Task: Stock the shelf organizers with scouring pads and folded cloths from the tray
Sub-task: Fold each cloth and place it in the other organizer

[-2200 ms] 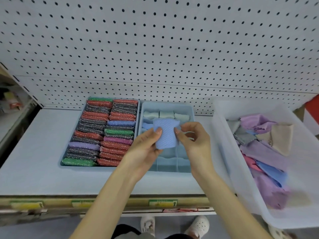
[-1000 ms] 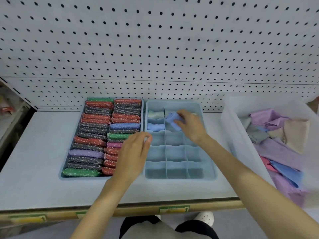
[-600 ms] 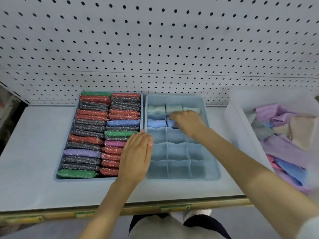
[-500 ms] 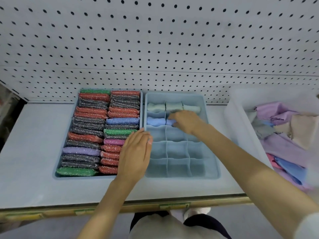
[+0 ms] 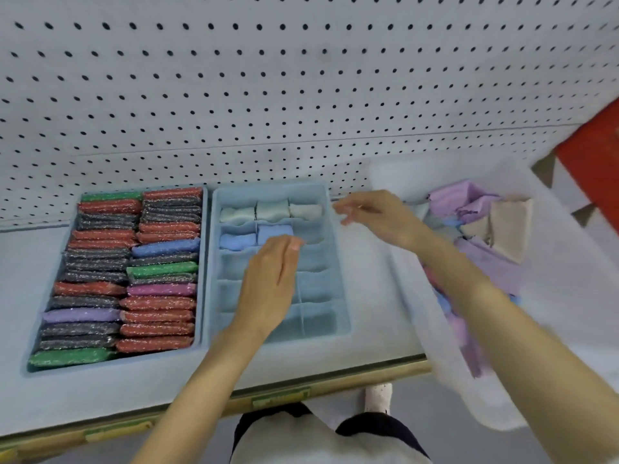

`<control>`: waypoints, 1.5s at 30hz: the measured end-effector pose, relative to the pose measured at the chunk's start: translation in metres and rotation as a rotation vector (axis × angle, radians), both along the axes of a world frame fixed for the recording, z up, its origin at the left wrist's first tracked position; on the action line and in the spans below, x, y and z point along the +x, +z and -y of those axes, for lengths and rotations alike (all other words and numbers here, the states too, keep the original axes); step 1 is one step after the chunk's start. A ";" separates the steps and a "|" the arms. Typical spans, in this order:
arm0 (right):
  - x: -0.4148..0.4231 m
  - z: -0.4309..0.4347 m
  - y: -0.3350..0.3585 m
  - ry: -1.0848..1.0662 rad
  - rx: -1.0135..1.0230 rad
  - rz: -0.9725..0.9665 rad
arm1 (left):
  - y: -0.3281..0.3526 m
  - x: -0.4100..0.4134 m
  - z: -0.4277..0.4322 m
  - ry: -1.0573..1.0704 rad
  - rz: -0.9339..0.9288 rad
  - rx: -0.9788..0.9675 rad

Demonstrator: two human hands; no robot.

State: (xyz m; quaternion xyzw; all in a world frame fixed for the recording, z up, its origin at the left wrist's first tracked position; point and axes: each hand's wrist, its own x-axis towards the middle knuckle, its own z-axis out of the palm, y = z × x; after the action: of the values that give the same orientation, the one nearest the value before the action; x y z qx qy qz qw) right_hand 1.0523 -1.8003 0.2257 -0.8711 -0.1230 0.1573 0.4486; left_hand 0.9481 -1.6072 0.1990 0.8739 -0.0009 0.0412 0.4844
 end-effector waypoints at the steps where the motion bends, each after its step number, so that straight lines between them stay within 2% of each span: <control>1: -0.006 0.026 0.005 -0.072 0.091 -0.015 | 0.005 0.001 0.024 -0.011 -0.013 -0.069; 2: -0.012 0.053 0.008 -0.142 0.160 -0.030 | 0.010 0.001 0.049 -0.033 -0.020 -0.112; 4: -0.024 0.110 0.008 -0.238 0.150 -0.021 | 0.016 -0.001 0.097 -0.088 -0.038 -0.163; 8: -0.049 0.195 -0.014 -0.144 -0.142 -0.084 | 0.018 -0.006 0.170 -0.104 -0.137 -0.180; 12: -0.042 0.249 -0.044 -0.142 -0.247 -0.087 | 0.004 -0.013 0.208 -0.015 -0.186 -0.144; 15: -0.037 0.268 -0.068 0.052 -0.440 -0.115 | -0.008 -0.016 0.219 0.049 -0.114 -0.062; 17: -0.041 0.274 -0.086 0.237 -0.566 -0.025 | -0.011 -0.016 0.222 0.089 -0.089 -0.030; 18: -0.042 0.276 -0.093 0.262 -0.583 0.033 | -0.010 -0.016 0.222 0.101 -0.091 -0.030; 23: -0.031 0.272 -0.078 -0.027 -0.395 0.035 | -0.005 -0.016 0.225 0.082 -0.068 0.178; 25: -0.031 0.272 -0.062 -0.082 -0.251 0.010 | 0.004 -0.016 0.234 0.135 -0.077 0.191; 27: -0.037 0.271 -0.035 -0.108 0.050 -0.085 | 0.019 -0.012 0.248 0.214 -0.094 0.039; 29: -0.044 0.273 -0.004 -0.045 0.370 -0.275 | 0.033 -0.004 0.260 0.243 -0.171 -0.188; 31: -0.049 0.279 0.020 0.027 0.586 -0.418 | 0.047 0.008 0.267 0.189 -0.318 -0.455; 33: -0.053 0.282 0.042 0.064 0.741 -0.464 | 0.056 0.018 0.271 0.073 -0.458 -0.732; 35: -0.054 0.284 0.054 0.080 0.770 -0.439 | 0.067 0.022 0.277 -0.018 -0.536 -0.945; 37: -0.056 0.285 0.061 0.062 0.740 -0.418 | 0.081 0.020 0.287 -0.024 -0.500 -0.991; 41: -0.059 0.287 0.070 -0.031 0.671 -0.393 | 0.101 0.029 0.291 0.031 -0.220 -0.789; 45: -0.061 0.275 0.080 -0.050 0.617 -0.266 | 0.124 0.033 0.291 0.004 -0.072 -0.667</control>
State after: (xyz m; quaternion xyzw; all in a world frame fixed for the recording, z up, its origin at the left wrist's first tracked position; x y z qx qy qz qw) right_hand 0.9908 -2.0754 0.3059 -0.6687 -0.0836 0.2138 0.7072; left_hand 0.9808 -1.8983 0.3226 0.6680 0.0315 0.0092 0.7434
